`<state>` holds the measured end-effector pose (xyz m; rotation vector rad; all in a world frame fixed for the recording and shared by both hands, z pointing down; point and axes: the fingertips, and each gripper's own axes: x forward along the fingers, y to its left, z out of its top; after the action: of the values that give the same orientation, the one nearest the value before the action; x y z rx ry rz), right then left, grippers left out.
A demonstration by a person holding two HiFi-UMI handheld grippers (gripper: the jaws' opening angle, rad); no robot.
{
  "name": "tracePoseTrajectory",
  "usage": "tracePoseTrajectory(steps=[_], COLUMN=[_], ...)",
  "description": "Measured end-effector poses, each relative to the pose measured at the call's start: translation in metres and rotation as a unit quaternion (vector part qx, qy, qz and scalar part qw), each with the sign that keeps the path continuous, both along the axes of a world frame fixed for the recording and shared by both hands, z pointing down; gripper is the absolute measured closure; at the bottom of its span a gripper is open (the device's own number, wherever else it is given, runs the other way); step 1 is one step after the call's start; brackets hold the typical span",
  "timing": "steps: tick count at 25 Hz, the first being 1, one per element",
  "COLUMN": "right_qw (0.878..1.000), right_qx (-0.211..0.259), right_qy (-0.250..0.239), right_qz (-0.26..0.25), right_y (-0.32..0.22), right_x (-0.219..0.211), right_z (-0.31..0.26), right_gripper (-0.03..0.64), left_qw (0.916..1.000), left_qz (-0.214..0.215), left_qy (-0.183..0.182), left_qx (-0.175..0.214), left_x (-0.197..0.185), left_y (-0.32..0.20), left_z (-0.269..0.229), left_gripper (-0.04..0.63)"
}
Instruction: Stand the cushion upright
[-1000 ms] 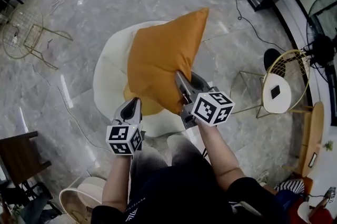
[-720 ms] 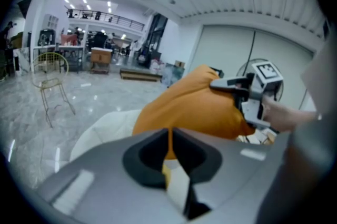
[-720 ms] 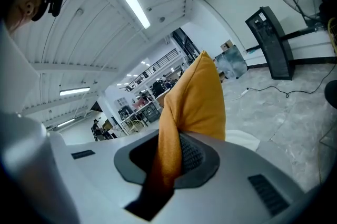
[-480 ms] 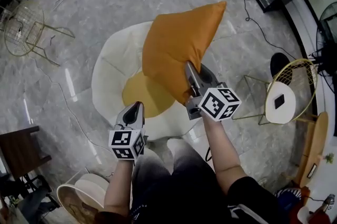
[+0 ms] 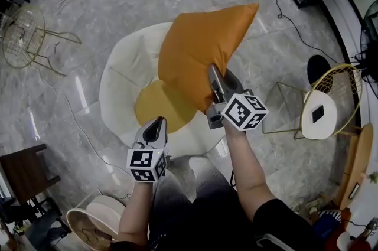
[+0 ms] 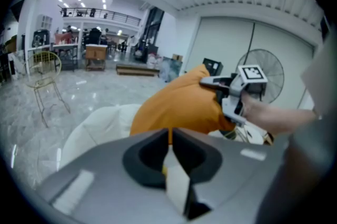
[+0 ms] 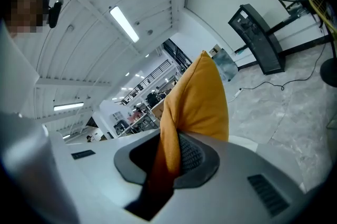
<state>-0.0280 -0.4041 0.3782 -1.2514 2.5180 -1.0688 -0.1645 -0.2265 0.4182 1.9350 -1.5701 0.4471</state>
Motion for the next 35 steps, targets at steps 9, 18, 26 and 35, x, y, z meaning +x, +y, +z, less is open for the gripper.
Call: tracePoseTrajectory(steps=[9, 18, 26, 35], right_qw=[0.997, 0.992, 0.985, 0.976], right_qx=[-0.021, -0.081, -0.122, -0.153], right_qy=[0.074, 0.090, 0.109, 0.139], right_qz=[0.003, 0.033, 0.058, 0.072], right_y=[0.009, 0.030, 0.044, 0.053], right_x=[0.020, 0.053, 0.094, 0.133], right_z=[0.051, 0.104, 0.151, 0.196], right_gripper=[0.546, 0.535, 0.525, 0.509], left_qw=[0.9999, 0.9994, 0.9976, 0.9947], left_qz=[0.015, 0.033, 0.058, 0.080], left_qy=[0.005, -0.005, -0.019, -0.027], left_qx=[-0.001, -0.010, -0.034, -0.058], left_x=[0.011, 0.029, 0.052, 0.078], left_y=[-0.036, -0.064, -0.076, -0.084], left_z=[0.019, 0.042, 0.070, 0.099], left_gripper=[0.566, 0.566, 0.567, 0.567])
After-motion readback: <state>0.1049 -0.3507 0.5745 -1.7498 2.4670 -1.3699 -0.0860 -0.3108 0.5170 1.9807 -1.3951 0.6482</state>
